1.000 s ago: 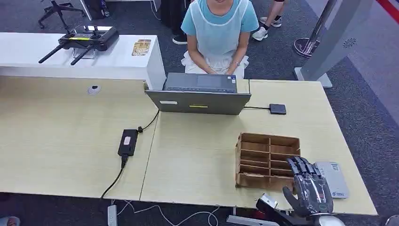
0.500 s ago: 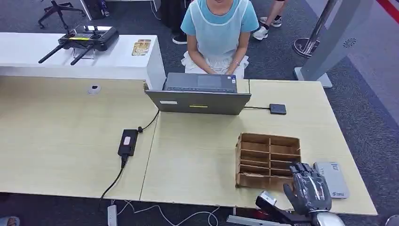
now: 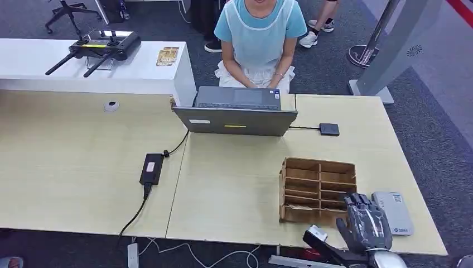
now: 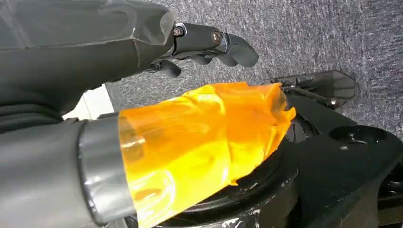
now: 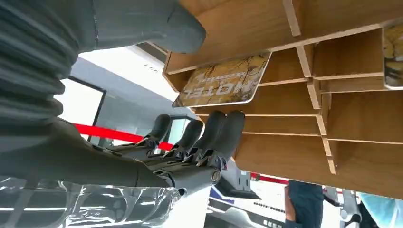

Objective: Pass the card to the sensor for recognition and then transmit it.

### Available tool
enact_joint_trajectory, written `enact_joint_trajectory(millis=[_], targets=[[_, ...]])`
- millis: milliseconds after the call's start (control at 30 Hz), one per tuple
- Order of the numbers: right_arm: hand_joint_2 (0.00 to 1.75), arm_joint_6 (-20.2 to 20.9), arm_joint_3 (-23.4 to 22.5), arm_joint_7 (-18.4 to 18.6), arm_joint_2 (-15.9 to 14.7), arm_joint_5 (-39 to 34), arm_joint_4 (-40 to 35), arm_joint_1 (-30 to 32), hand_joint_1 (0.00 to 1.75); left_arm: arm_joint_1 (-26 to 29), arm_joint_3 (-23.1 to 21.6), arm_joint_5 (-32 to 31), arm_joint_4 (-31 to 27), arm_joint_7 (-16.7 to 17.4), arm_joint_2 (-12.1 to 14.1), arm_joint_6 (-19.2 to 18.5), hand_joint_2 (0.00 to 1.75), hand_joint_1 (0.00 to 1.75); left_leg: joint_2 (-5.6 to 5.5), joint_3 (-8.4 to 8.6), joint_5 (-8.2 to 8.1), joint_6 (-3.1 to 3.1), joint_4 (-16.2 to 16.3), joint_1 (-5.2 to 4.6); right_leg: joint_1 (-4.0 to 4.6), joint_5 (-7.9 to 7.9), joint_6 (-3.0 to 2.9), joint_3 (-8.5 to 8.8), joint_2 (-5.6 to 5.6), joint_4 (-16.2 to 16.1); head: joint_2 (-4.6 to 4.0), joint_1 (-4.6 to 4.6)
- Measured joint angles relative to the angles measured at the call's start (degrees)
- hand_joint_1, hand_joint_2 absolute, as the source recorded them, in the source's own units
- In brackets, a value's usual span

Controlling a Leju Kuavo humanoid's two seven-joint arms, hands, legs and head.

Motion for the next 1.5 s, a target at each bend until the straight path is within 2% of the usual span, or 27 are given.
enact_joint_trajectory(millis=[300,400,433,467,633,767,1000,1100,1400,1500], targets=[[1.75,0.0,0.0,0.1,0.3,0.0,0.2,0.0,0.79,0.0,0.0,0.0,0.0,0.0,0.0,0.0,0.00,0.00,0.00,0.00,0.00,0.00,0.0,0.00,0.00,0.00,0.00,0.00,0.00,0.0,0.00,0.00],[1.75,0.0,0.0,0.1,0.4,0.0,0.2,0.0,0.96,0.0,0.0,0.0,0.0,0.0,0.0,0.0,0.00,0.00,0.00,0.00,0.00,0.00,0.0,0.00,0.00,0.00,0.00,0.00,0.00,0.0,-0.02,0.00],[1.75,0.0,0.0,0.2,0.4,0.1,0.2,0.0,1.06,0.0,0.0,0.0,0.0,0.0,0.0,0.0,0.00,0.00,0.00,0.00,0.00,0.00,0.0,0.00,0.00,0.00,0.00,0.00,0.00,0.0,0.00,0.00],[1.75,0.0,0.0,0.2,0.5,0.1,0.2,0.0,1.29,0.0,0.0,0.0,0.0,0.0,0.0,0.1,0.00,0.00,0.00,0.00,0.00,0.00,0.0,0.00,0.00,0.00,0.00,0.00,0.00,0.0,0.00,0.00],[1.75,-0.2,-0.1,0.6,0.7,0.4,0.3,0.0,1.29,0.0,0.0,0.0,0.0,0.0,0.0,0.1,0.00,0.00,0.00,0.00,0.00,0.00,0.0,0.00,0.00,0.00,0.00,0.00,0.00,0.0,0.00,0.00],[1.75,-0.5,-0.4,0.7,0.9,1.1,0.3,0.0,1.36,0.0,0.0,0.1,0.0,0.1,0.0,0.2,0.00,0.00,0.00,0.00,0.00,0.00,0.0,0.00,0.00,0.00,0.00,0.00,0.00,0.0,-0.02,0.00],[1.75,-0.7,-0.8,0.8,1.2,1.2,0.3,0.0,1.29,0.0,0.0,0.1,0.0,0.1,0.0,0.1,0.00,0.00,0.00,0.00,0.00,0.00,0.0,0.00,0.00,0.00,0.00,0.00,0.00,0.0,-0.02,0.00],[1.75,-0.8,-0.9,0.8,1.4,1.4,0.4,0.0,1.34,0.0,0.0,0.1,0.0,0.1,0.0,0.1,0.00,0.00,0.00,0.00,0.00,0.00,0.0,0.00,0.00,0.00,0.00,0.00,0.00,0.0,-0.02,0.00],[1.75,-1.3,-1.0,0.8,1.8,2.1,0.6,0.0,1.33,0.0,0.0,0.2,0.0,0.1,0.0,0.1,0.00,0.00,0.00,0.00,0.00,0.00,0.0,0.00,0.00,0.00,0.00,0.00,0.00,0.0,0.00,0.00],[1.75,-1.4,-1.0,0.8,1.9,2.1,0.7,0.0,1.38,0.0,0.0,0.2,0.0,0.1,0.0,0.1,0.00,0.00,0.00,0.00,0.00,0.00,0.0,0.00,0.00,0.00,0.00,0.00,0.00,0.0,0.00,0.00]])
